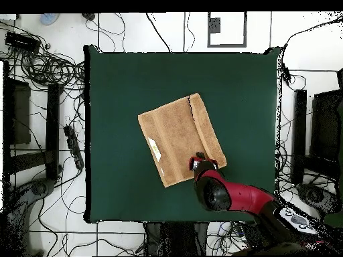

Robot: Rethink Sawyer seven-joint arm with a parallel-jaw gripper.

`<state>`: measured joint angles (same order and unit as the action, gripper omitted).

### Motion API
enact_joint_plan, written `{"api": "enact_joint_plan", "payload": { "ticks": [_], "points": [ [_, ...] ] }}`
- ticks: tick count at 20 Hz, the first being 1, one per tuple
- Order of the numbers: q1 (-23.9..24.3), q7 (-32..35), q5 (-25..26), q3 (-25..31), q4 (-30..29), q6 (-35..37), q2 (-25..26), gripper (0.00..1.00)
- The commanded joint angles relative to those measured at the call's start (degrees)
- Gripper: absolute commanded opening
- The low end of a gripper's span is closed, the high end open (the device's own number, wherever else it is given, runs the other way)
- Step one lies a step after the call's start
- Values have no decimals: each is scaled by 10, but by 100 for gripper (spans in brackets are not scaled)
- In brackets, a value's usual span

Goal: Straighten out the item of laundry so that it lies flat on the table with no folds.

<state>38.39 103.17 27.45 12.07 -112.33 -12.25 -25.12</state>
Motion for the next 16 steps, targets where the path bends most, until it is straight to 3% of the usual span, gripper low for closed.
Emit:
{"api": "enact_joint_plan", "payload": {
  "ticks": [1, 16],
  "points": [
    [-2, 23, 24, 67, 61, 66, 16, 0],
    [27, 3, 63, 90, 76, 104, 0, 0]
  ]
}}
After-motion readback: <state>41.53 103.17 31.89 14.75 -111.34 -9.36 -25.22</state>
